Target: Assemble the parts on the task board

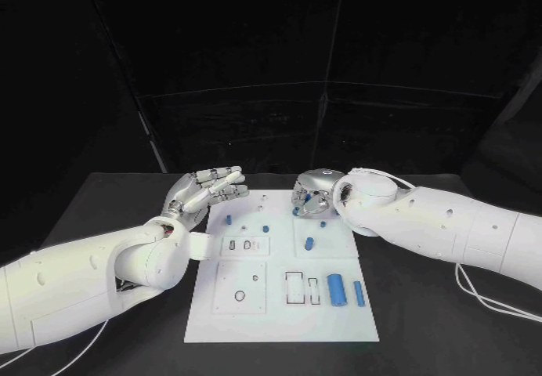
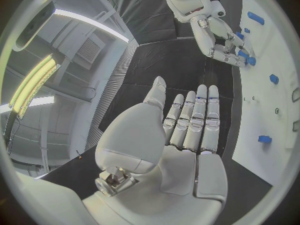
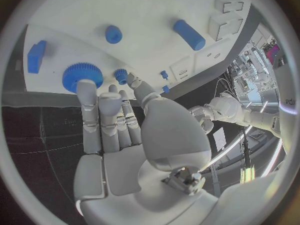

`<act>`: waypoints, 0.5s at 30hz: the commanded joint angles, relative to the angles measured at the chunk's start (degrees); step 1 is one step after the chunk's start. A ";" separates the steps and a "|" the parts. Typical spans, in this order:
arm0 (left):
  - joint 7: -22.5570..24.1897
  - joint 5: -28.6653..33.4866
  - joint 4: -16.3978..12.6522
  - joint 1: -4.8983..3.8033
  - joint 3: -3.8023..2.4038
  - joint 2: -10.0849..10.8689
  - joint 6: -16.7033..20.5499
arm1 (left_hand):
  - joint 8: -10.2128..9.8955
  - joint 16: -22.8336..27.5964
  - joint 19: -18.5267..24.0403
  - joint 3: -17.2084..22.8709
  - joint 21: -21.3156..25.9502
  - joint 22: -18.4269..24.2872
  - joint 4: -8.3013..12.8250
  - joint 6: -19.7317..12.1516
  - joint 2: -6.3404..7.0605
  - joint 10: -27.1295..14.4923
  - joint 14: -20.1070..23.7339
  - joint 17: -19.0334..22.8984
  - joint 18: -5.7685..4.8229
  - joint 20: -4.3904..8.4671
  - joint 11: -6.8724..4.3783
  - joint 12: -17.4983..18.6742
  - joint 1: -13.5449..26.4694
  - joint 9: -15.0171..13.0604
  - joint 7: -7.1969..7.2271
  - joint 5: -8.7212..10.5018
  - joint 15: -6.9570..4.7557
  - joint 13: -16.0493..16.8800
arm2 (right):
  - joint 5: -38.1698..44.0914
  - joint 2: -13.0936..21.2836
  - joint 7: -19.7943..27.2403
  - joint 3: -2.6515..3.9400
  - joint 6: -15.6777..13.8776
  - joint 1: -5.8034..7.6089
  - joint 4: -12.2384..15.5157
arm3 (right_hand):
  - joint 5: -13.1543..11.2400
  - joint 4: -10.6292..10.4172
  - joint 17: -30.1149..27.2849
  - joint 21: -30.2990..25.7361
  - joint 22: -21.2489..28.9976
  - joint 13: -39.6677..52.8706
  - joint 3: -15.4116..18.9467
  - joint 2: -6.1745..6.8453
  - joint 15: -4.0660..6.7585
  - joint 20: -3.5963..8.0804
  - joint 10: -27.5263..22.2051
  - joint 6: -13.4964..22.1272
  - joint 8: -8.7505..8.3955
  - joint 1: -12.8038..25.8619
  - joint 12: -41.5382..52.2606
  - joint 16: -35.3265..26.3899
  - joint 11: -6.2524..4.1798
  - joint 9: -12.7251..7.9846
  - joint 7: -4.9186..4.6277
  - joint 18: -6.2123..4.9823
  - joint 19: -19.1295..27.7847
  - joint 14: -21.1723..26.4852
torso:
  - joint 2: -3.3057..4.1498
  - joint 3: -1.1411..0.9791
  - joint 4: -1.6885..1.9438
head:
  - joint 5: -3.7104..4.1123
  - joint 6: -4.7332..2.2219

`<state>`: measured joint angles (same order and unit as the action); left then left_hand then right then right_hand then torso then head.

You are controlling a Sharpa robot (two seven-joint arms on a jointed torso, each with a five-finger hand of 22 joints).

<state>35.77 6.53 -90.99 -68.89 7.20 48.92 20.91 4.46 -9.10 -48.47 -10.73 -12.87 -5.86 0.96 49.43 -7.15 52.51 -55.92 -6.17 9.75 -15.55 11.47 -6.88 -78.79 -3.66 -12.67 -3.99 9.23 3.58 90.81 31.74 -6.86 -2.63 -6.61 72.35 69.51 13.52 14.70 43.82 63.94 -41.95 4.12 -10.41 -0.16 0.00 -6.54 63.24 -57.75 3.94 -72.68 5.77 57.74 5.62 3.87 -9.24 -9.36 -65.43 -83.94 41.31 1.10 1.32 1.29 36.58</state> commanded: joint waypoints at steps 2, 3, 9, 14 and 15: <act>-0.02 -0.50 0.00 -0.08 -0.05 0.01 -0.70 | -0.39 0.13 -0.45 0.05 0.25 0.07 0.25 -0.36 -0.25 0.01 -0.35 0.07 0.70 -0.03 0.30 0.43 0.44 0.08 -1.78 0.22 0.14 -0.06 | 1.00 -0.34 0.09 0.04 1.81 0.15 -0.26 | -0.28 0.00 0.76 0.77 -0.91 -0.07 -0.54 -0.71 -0.37 0.16 0.23 -0.53 0.16 -0.15 0.37 0.84 -0.04 0.07 0.01 0.69 -0.55 -0.78 | 0.08 -0.06 0.01 | -0.42 0.23; -0.05 -0.50 0.03 -0.08 -0.05 0.00 -0.70 | -0.39 0.13 -0.45 0.05 0.25 0.07 0.25 -0.36 -0.25 0.01 -0.35 0.07 0.70 -0.03 0.30 0.43 0.44 0.08 -1.78 0.22 0.14 -0.06 | 1.00 -0.41 0.11 0.04 1.89 0.15 -0.34 | -0.32 -0.01 1.10 1.06 -1.30 -0.07 -0.70 -0.81 -0.36 0.17 0.32 -0.60 0.16 -0.18 0.43 1.17 -0.05 0.07 0.01 0.74 -0.66 -0.79 | 0.08 -0.05 0.04 | -0.40 0.23; -0.16 -0.50 0.12 -0.08 -0.05 0.00 -0.74 | -0.43 0.16 -0.48 0.05 0.26 0.09 0.25 -0.40 -0.27 -0.02 -0.35 0.08 0.70 -0.03 0.32 0.47 0.47 0.09 -1.81 0.21 0.15 -0.06 | 1.01 -0.82 0.33 0.04 2.18 0.14 -0.84 | -1.60 -0.24 3.59 3.22 -4.12 -0.21 -2.41 -1.70 -0.37 0.14 0.81 -1.12 0.13 -0.19 0.71 3.71 -0.09 0.04 -0.05 1.15 -1.41 -0.90 | 0.07 0.01 0.04 | -0.64 0.14; -0.22 -0.50 0.17 -0.08 -0.05 -0.08 -0.86 | -0.46 0.18 -0.51 0.05 0.28 0.10 0.26 -0.50 -0.29 -0.04 -0.35 0.08 0.70 -0.04 0.34 0.50 0.50 0.09 -1.84 0.21 0.16 -0.06 | 1.01 -1.25 0.49 0.04 2.65 0.14 -1.29 | -1.79 -0.45 4.82 4.25 -5.43 -0.24 -3.27 -1.82 -0.33 0.14 1.25 -1.67 0.24 0.04 0.88 4.97 -0.20 0.08 0.05 1.32 -1.74 -0.94 | 0.12 -0.02 0.03 | -0.69 0.35; -0.24 -0.50 0.18 -0.08 -0.05 -0.09 -0.88 | -0.46 0.18 -0.51 0.05 0.28 0.10 0.26 -0.50 -0.29 -0.04 -0.35 0.08 0.70 -0.04 0.34 0.50 0.50 0.09 -1.84 0.21 0.16 -0.06 | 1.01 -1.35 0.53 0.04 2.78 0.13 -1.40 | -1.81 -0.51 5.02 4.43 -5.65 -0.24 -3.43 -1.84 -0.31 0.14 1.34 -1.81 0.27 0.11 0.91 5.19 -0.23 0.09 0.09 1.34 -1.78 -0.94 | 0.14 -0.02 0.04 | -0.70 0.40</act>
<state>35.42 6.50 -90.78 -68.89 7.20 48.89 20.85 4.22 -9.10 -48.47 -10.73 -12.87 -5.85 0.96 49.33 -7.15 52.51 -55.92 -6.17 9.75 -15.55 11.47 -6.65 -78.79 -3.67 -12.57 -3.99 9.23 3.58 91.37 30.52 -6.76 -2.64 -4.87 72.35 68.21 11.86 14.17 48.67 68.15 -47.40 3.93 -13.55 -1.64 0.00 -6.34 64.30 -59.10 3.94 -72.73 6.37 62.63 5.43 3.87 -9.17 -8.42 -66.88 -83.94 41.41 1.09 1.37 0.60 36.85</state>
